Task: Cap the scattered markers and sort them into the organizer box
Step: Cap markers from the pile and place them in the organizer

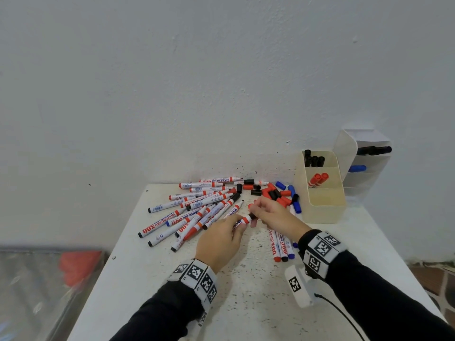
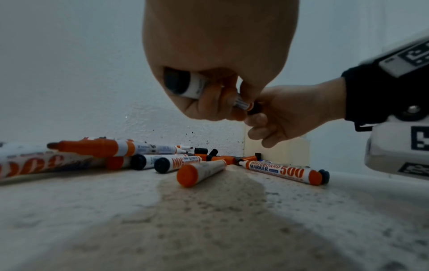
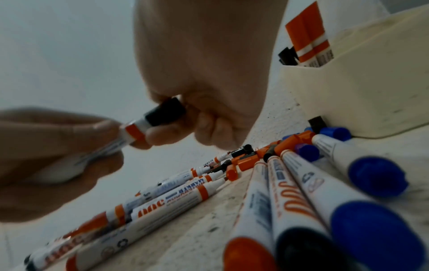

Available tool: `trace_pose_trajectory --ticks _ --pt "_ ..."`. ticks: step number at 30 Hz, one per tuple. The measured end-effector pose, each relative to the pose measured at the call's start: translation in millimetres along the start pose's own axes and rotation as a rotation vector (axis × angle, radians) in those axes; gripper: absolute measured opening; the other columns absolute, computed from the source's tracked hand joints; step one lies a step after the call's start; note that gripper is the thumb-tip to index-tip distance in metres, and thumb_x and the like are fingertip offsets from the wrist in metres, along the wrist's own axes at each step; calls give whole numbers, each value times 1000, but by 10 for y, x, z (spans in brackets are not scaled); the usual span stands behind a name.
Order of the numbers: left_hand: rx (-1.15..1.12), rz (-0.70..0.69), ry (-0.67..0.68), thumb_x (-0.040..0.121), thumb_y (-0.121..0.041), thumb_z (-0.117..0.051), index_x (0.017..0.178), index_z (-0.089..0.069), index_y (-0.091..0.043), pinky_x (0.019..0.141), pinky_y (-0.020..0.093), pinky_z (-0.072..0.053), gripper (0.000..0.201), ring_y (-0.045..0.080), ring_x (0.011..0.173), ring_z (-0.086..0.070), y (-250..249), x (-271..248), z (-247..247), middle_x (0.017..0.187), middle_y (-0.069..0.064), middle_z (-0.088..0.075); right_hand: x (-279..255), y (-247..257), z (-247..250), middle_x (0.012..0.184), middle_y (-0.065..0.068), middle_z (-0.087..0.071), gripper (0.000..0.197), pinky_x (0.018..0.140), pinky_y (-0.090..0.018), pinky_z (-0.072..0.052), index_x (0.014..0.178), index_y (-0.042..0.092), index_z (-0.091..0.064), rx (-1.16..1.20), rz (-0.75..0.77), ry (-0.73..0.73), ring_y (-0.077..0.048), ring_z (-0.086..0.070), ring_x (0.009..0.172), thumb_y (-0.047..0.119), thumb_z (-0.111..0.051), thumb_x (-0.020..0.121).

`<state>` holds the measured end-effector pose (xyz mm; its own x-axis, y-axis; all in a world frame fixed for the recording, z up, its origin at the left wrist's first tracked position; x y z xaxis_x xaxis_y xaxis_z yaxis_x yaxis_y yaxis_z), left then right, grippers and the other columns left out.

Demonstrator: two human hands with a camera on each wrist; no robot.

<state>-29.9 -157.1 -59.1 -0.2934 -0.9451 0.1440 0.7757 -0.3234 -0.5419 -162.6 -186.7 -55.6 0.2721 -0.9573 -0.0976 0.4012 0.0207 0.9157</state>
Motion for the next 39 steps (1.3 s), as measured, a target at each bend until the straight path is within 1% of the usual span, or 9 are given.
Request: trace_pose_trajectory --ticks 2,5,9,13,19,26,30,33,39 --pt "15 -23 30 98 -40 -35 117 -55 -25 56 23 -39 31 4 64 -48 -51 -8 -41 73 -11 -55 2 -40 -14 60 3 -56 40 61 -14 -39 77 15 -51 -67 -46 -50 -7 -51 56 43 -32 98" --pt "14 -2 59 99 -38 -32 114 -54 -21 60 28 -44 31 12 68 -52 -129 -21 -106 78 -5 -58 9 -96 21 55 1 -37 47 59 -29 -32 60 18 -40 -181 -132 -229 -14 -39 56 44 -30 98" --pt "-59 14 111 100 -33 -33 102 -54 -13 60 28 -42 30 19 67 -53 -192 -18 -140 78 5 -60 10 -57 0 58 2 -33 39 52 -22 -27 59 18 -35 -157 -134 -236 -10 -32 54 22 -32 98" --pt "-239 80 274 100 -36 -34 88 -50 -13 52 20 -33 31 8 56 -42 -258 6 -158 66 -3 -45 -44 -72 13 64 5 -43 38 57 -17 -31 64 21 -43 -116 -75 -211 -5 -39 58 25 -30 100" --pt "-370 168 375 99 -41 -31 82 -42 -15 46 20 -31 33 7 52 -35 -296 -27 -231 68 -4 -39 -93 30 4 52 3 -32 44 54 -27 -27 56 16 -38 -91 8 -178 -9 -30 49 20 -34 99" --pt "-347 86 192 99 -42 -27 96 -55 -16 72 26 -43 39 8 73 -48 -201 157 -174 80 -6 -52 -105 193 211 64 1 -58 21 52 -18 -43 80 13 -56 -8 69 -217 -5 -50 50 32 -61 87" --pt "-78 122 56 100 -40 -23 105 -57 -21 83 26 -45 39 11 91 -54 0 236 -115 101 -1 -60 -260 517 478 80 15 -58 17 62 -8 -47 102 18 -58 -162 246 -459 1 -57 68 24 -62 87" --pt "148 217 201 98 -26 -37 132 -45 -16 98 31 -44 36 17 117 -48 178 239 -210 129 2 -49 -449 792 891 79 13 -58 22 63 -13 -50 104 21 -48 -127 403 -729 0 -58 65 16 -61 88" --pt "244 215 254 97 -29 -39 118 -53 -15 93 32 -48 29 15 104 -52 171 234 -257 113 1 -53 -634 874 1623 78 0 -59 8 72 -30 -49 95 1 -56 -336 522 -1103 -18 -57 75 7 -56 90"
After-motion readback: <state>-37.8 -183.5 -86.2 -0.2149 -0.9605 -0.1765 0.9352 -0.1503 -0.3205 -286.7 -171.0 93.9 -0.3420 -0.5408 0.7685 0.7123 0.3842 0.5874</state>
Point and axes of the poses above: each hand's wrist, its own x-axis towards the middle knuckle, its own z-axis out of the back of the hand, y = z × x, the point moved 6 cm from there along x, towards the middle knuckle
